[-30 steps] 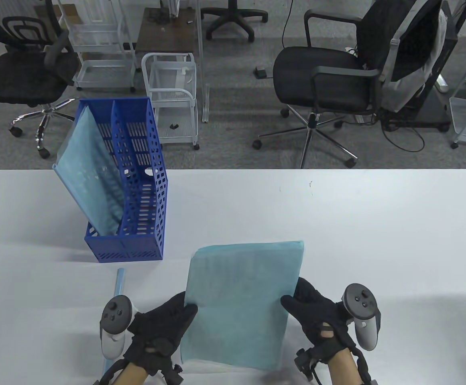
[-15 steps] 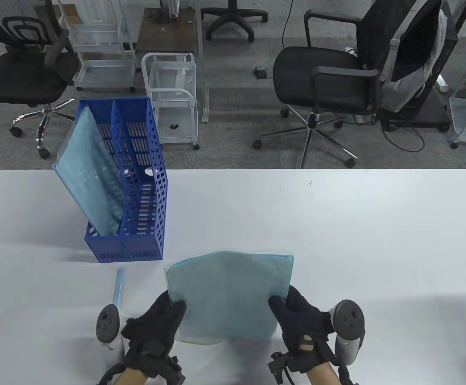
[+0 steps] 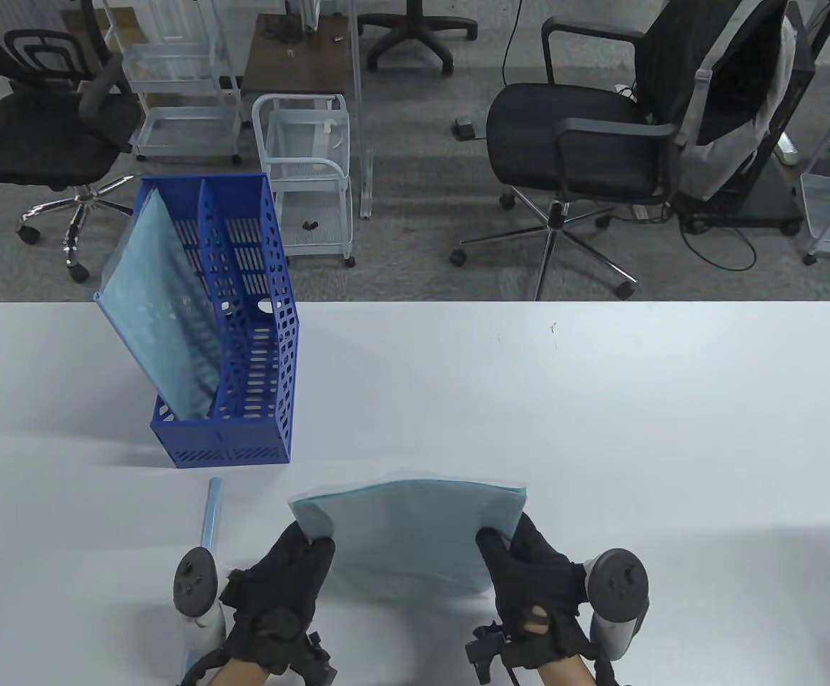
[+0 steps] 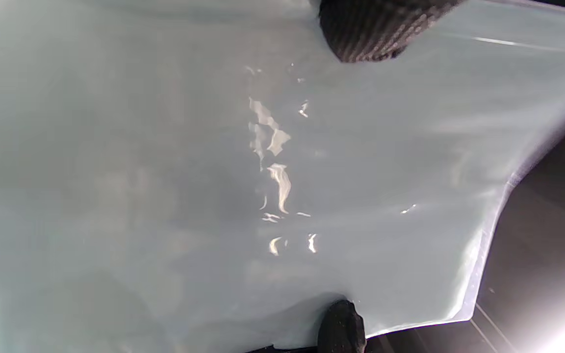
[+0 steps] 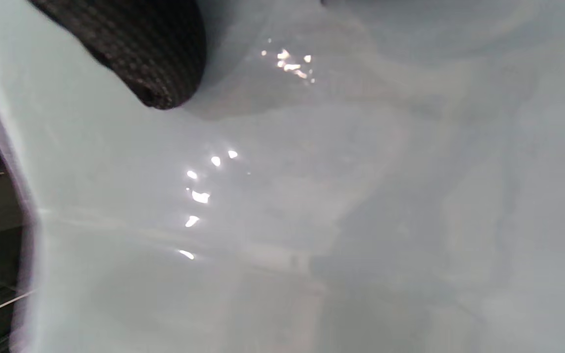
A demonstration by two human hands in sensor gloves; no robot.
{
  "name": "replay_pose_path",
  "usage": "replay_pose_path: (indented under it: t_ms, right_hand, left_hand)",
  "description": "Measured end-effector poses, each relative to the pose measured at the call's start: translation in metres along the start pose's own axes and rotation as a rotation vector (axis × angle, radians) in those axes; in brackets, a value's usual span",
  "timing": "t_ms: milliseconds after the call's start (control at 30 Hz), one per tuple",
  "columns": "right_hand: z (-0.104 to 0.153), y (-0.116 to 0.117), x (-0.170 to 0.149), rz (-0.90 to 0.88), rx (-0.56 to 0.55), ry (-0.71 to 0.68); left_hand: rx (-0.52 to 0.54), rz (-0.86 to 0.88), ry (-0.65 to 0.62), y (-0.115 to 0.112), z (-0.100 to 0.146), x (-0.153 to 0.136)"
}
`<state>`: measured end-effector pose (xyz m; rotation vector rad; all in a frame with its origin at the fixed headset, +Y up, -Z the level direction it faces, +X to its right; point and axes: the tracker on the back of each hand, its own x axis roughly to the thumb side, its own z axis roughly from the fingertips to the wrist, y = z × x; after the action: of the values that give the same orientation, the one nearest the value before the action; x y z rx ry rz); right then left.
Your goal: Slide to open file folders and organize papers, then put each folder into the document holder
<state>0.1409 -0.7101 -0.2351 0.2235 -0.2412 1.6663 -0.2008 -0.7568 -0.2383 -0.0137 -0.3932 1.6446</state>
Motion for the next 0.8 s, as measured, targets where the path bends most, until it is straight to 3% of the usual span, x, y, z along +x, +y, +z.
replay_pose_path:
  t_ms: [133,200,367,500,600,700,800]
  right_hand:
    - [0.001,-0.002,0.01,0.045,0.039,-0.058]
    - [0.0,-0.005,0.003,0.086,0.026,0.005]
    - [0.0,0.0,-0.011,-0.022,0.005,0.105]
    - [0.001,0.005,0.001,0.008,0.002,0.01]
    - [0.0,0.003,0.006,0.012,0.036,0.001]
    - [-0.002,-0.003,-0.007,0.078,-0.003,0.063]
    - [-0.003,-0.001,-0.018,0.035,0.006,0.114]
  left_hand:
    - [-0.006,0.009,-0.001,0.0,0.001,0.006]
    - [-0.011,-0.015,0.044,0.003,0.002,0.001]
    - [-0.041,-0.008,0.017,-0.005,-0.001,-0.001]
    - [-0.023,0.012,-0.022,-0.016,-0.005,0.004]
    - [-0.018,-0.002,0.009,-0.009,-0.004,0.007]
    - [0.026,-0.047,0.023,0.002,0.001,0.0]
    - [0.039,-0.043,0.021,0.001,-0.001,-0.004]
